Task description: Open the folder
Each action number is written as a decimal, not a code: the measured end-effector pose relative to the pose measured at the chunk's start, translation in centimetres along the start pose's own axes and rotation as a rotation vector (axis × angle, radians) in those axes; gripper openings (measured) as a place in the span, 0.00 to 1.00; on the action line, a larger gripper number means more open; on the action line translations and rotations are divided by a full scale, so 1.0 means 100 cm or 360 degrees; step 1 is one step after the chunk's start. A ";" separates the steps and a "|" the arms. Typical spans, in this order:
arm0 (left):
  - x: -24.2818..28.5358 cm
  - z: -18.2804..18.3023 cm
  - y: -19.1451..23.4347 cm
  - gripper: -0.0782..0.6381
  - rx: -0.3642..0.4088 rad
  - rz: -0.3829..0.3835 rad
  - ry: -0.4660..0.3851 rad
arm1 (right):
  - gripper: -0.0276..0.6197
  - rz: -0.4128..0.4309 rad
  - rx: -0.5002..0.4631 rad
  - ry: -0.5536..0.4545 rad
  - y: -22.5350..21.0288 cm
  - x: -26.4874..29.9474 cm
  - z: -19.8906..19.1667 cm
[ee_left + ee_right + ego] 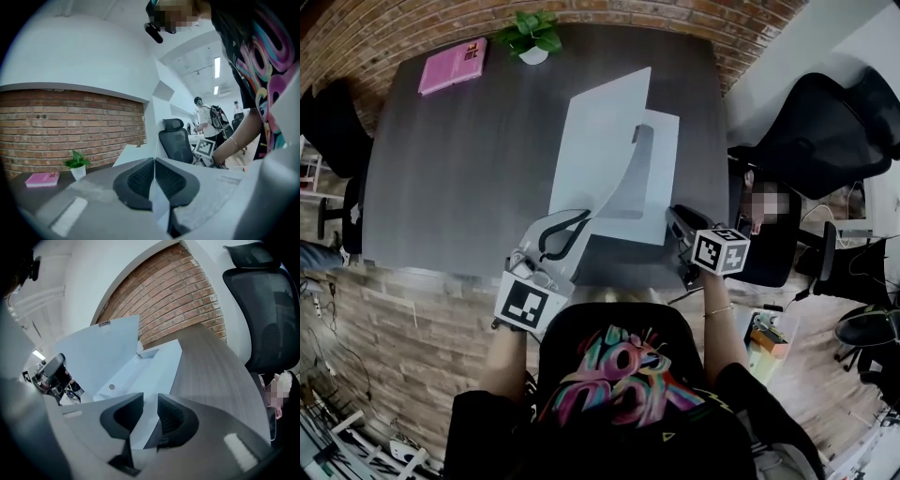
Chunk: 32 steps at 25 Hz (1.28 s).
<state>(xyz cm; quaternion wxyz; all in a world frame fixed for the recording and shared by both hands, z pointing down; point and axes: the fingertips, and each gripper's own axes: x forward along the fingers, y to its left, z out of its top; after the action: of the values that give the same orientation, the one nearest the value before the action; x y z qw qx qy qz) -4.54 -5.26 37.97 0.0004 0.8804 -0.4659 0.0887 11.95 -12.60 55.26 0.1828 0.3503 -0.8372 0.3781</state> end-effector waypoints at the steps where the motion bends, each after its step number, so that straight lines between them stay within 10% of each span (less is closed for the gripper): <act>1: -0.005 -0.003 0.004 0.12 -0.0059 0.0039 0.0008 | 0.19 -0.0006 -0.0009 0.0001 0.000 0.000 0.000; 32: -0.121 -0.048 0.136 0.11 -0.0630 0.0682 -0.0211 | 0.08 -0.0115 -0.0677 -0.0171 0.020 0.000 0.000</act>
<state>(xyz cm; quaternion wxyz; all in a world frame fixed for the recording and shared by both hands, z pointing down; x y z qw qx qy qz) -23.08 -2.64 39.71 0.1230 0.7486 -0.6484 -0.0635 10.48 -11.70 54.28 0.2211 0.3533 -0.8936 0.1669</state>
